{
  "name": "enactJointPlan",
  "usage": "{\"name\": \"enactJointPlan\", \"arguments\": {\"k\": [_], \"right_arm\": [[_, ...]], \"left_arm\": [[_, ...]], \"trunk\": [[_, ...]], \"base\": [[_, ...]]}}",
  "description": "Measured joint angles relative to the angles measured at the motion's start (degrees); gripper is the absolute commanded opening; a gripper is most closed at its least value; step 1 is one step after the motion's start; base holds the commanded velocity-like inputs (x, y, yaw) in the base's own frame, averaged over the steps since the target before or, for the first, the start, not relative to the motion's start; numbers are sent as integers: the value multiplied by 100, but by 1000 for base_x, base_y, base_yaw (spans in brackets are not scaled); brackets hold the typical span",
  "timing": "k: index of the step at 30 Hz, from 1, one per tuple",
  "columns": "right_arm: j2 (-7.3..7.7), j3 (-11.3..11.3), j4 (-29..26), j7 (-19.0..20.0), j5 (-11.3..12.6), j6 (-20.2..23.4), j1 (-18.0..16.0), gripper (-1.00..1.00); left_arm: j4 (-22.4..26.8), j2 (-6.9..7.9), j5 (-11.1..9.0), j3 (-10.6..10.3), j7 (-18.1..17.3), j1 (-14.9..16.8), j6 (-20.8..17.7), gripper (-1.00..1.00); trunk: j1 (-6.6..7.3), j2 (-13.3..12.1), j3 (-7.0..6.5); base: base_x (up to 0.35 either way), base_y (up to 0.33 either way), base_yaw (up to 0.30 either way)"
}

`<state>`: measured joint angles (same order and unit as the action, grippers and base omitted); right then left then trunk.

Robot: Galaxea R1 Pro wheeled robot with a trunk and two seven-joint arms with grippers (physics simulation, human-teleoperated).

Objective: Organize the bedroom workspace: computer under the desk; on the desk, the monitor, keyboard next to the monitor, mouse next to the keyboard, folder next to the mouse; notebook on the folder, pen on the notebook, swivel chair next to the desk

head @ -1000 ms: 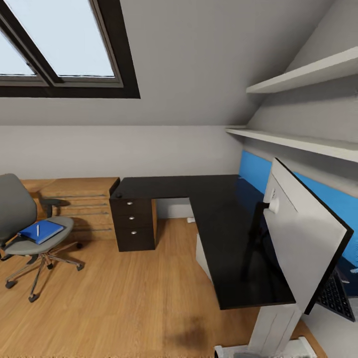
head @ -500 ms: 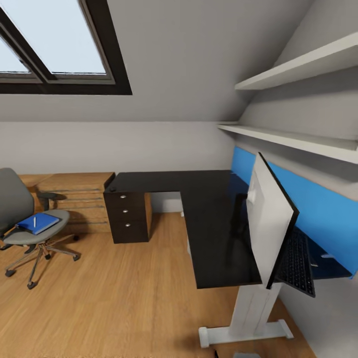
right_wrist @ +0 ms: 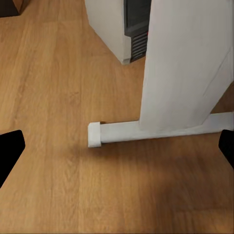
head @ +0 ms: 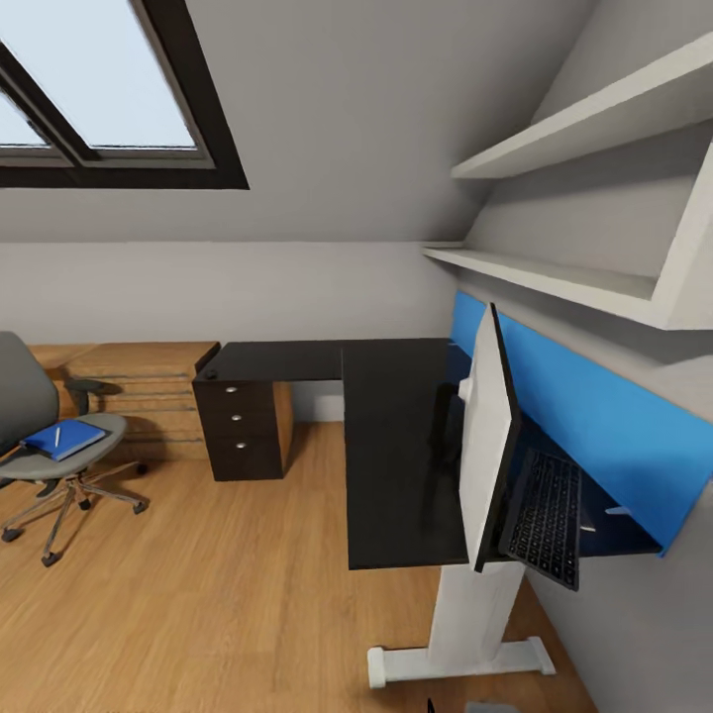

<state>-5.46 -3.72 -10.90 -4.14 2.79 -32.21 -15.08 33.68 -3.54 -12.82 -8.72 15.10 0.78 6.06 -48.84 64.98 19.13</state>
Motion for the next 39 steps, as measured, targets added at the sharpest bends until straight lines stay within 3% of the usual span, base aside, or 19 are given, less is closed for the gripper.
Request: {"name": "enactJointPlan", "arguments": {"k": [25, 31, 33, 36, 38, 39], "right_arm": [[4, 7, -4, 36, -27, -66, 0, 100], [95, 66, -31, 27, 38, -46, 0, 100], [186, 122, -59, 25, 154, -37, 0, 100], [349, 328, -164, 362, 837, 2, 0, 100], [488, 440, -191, 883, 1403, 112, 0, 100], [635, 497, -202, 1481, 2011, 443, 0, 100]], "left_arm": [[10, 12, -7, 14, 4, 4, 60, 100], [51, 12, -16, 33, 15, 4, 656, 100], [92, 9, -23, 37, 9, 4, 825, 100], [171, -3, -39, 43, 7, 4, 964, 100], [184, -11, -43, 44, 14, 0, 978, 100], [185, -14, -40, 41, 31, 3, 981, 100]], "trunk": [[0, 0, 14], [0, 0, 14], [0, 0, 14], [0, 0, 14], [-43, 79, 49], [-65, 119, 67]], "base": [[0, -7, -8], [0, 0, 0], [0, 0, 0], [0, 0, 0], [0, 0, 0], [0, 0, 0]]}}
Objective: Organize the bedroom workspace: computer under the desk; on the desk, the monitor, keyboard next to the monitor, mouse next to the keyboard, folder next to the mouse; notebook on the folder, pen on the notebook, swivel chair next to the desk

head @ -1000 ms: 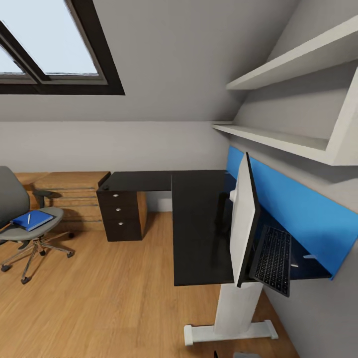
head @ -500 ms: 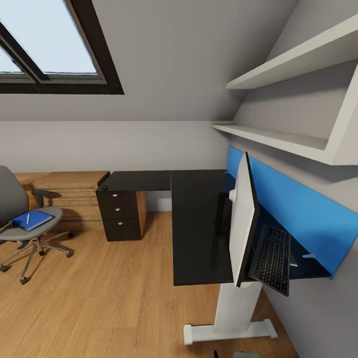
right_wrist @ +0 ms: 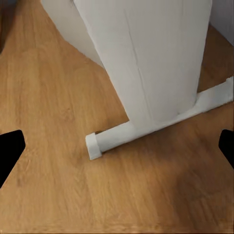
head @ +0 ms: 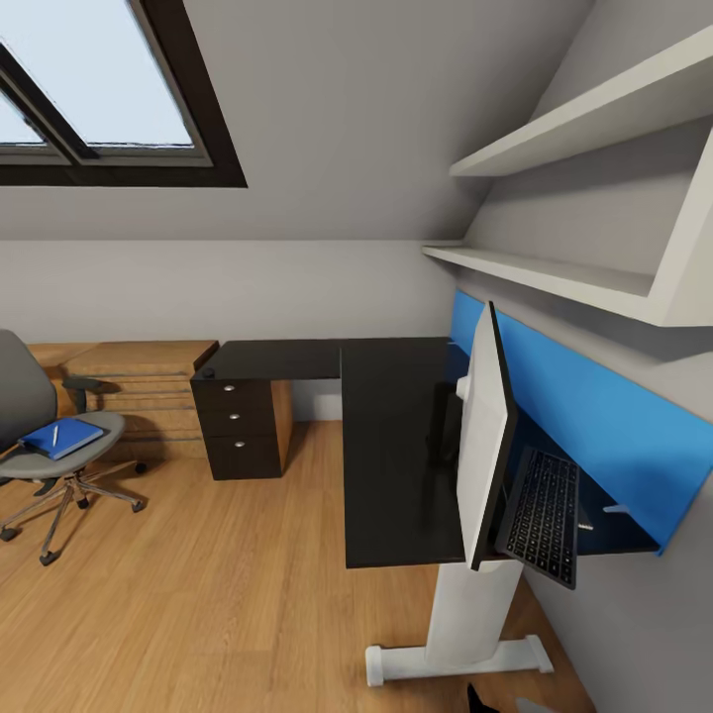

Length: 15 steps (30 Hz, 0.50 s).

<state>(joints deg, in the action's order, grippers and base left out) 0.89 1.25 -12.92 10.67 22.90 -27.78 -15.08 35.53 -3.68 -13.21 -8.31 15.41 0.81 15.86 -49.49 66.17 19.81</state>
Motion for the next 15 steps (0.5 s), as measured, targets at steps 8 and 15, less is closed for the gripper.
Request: {"name": "enactJointPlan", "arguments": {"k": [8, 15], "right_arm": [[51, -22, 11, 618, 586, 359, 1, 100], [-26, -22, 49, 638, 603, 59, 1, 100]], "left_arm": [[-32, 2, -4, 0, 24, -2, -42, 100], [-43, 5, -1, -3, 18, -2, -323, 100]], "trunk": [[-176, 321, 144], [-330, 602, 270]], "base": [[0, 0, 0], [0, 0, 0]]}}
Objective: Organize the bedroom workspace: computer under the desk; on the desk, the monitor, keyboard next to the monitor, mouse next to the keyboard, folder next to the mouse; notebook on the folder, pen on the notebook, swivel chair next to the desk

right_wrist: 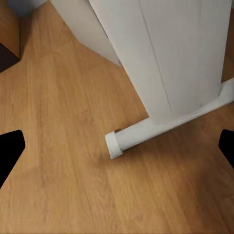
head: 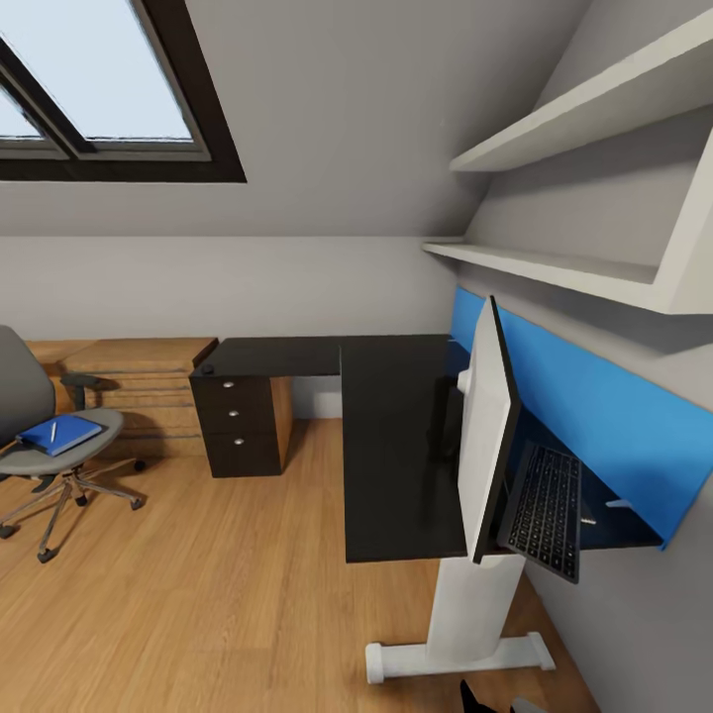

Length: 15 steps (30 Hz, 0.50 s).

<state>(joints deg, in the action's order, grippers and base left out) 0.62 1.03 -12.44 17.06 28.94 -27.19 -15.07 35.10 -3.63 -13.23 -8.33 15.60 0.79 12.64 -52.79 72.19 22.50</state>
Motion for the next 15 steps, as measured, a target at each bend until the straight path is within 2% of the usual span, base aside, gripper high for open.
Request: {"name": "enactJointPlan", "arguments": {"k": [15], "right_arm": [[47, 6, -15, -15, 3, -56, 0, 100]], "left_arm": [[-1, 14, -6, 22, 6, 1, -52, 100]], "trunk": [[-330, 602, 270]], "base": [[0, 0, 0]]}}
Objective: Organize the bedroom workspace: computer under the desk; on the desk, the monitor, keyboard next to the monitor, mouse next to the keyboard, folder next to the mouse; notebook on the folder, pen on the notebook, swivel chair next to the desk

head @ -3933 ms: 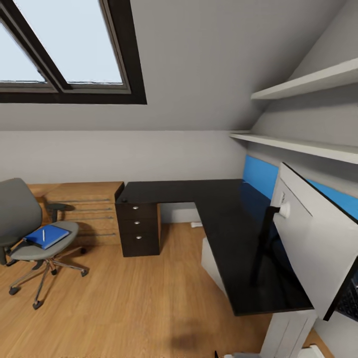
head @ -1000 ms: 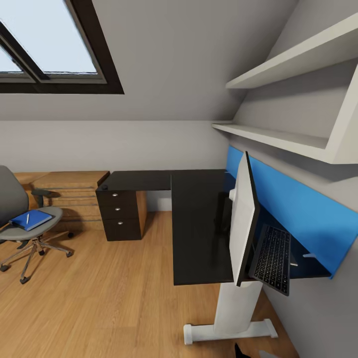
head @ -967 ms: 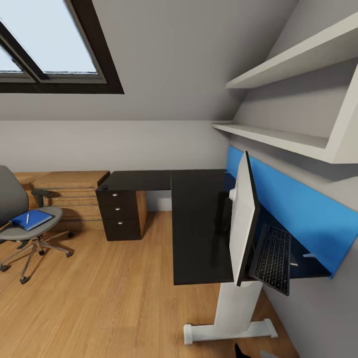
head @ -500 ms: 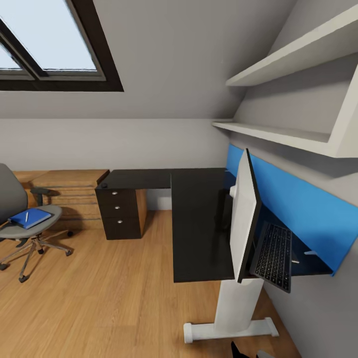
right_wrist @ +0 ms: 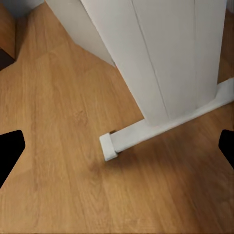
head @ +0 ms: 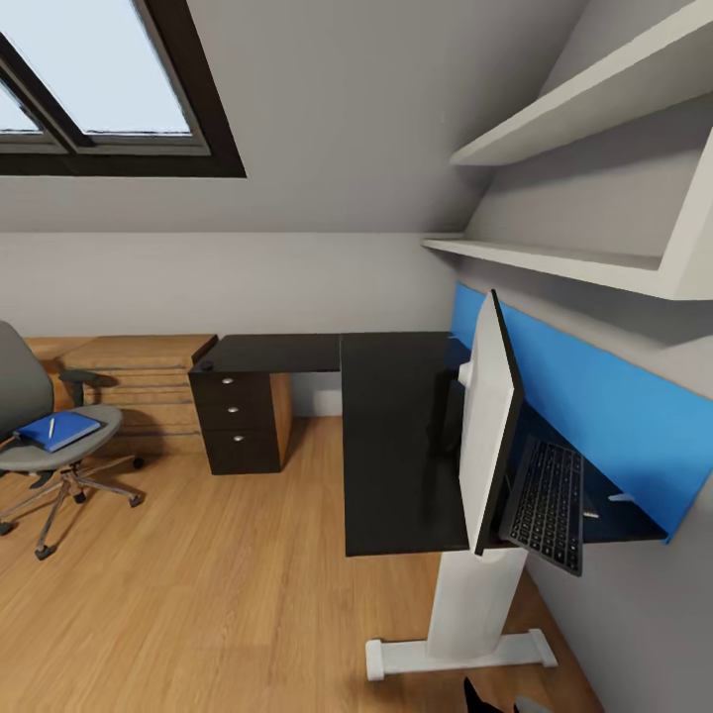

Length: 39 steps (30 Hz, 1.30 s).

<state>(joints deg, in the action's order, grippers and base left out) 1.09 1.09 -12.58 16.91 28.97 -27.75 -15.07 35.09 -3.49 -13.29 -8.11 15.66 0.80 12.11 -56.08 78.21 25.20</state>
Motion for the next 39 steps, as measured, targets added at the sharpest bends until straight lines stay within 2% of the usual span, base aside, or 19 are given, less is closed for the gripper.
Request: {"name": "enactJointPlan", "arguments": {"k": [4, 5, 6, 9, 12, 24, 27, 31, 34, 37, 39], "right_arm": [[124, 1, 30, -13, -11, -237, 0, 100], [161, 7, 214, -35, -4, -431, 1, 100], [162, 1, 331, -61, -6, -455, 1, 100], [157, -1, 540, -185, 1, -489, 0, 100], [161, 3, 594, -280, 4, -551, 0, 100], [166, -4, 612, -310, -8, -646, 0, 100], [148, -10, 644, -315, -9, -797, 0, 100], [146, -21, 650, -309, -201, -917, 0, 100], [146, -21, 640, -308, -222, -924, 0, 100], [146, -20, 643, -308, -226, -924, 0, 100], [146, -20, 645, -308, -227, -925, 0, 100]], "left_arm": [[0, 7, -7, 0, 2, 0, 0, 100], [0, 9, -129, 172, -1, -3, 39, 100], [3, 9, -170, 289, -4, -2, 51, 100], [8, 17, -232, 482, -7, -3, 66, 100], [8, 1, -252, 536, -4, -3, 71, 100], [13, 13, -259, 557, -2, -3, 68, 100], [16, 35, -259, 559, -10, 0, 64, 100], [23, 93, -243, 557, -13, -2, 26, 100], [6, 95, -239, 557, -30, -3, 1, 100], [-2, 98, -239, 557, -36, -4, -126, 100], [-25, 99, -236, 557, -46, -4, -376, 100]], "trunk": [[-88, 160, 72], [-110, 201, 90], [-132, 241, 108], [-198, 361, 162], [-264, 481, 216], [-530, 962, 431], [-597, 1083, 485], [-681, 1244, 557], [-747, 1364, 611], [-813, 1484, 665], [-857, 1565, 701]], "base": [[0, 0, 0], [0, 0, 0], [0, 0, 0], [0, 0, 0], [0, 0, 0], [-217, -112, 0], [-288, -3, 0], [-64, 4, 0], [-4, 0, 0], [0, 0, 0], [0, 0, 0]]}}
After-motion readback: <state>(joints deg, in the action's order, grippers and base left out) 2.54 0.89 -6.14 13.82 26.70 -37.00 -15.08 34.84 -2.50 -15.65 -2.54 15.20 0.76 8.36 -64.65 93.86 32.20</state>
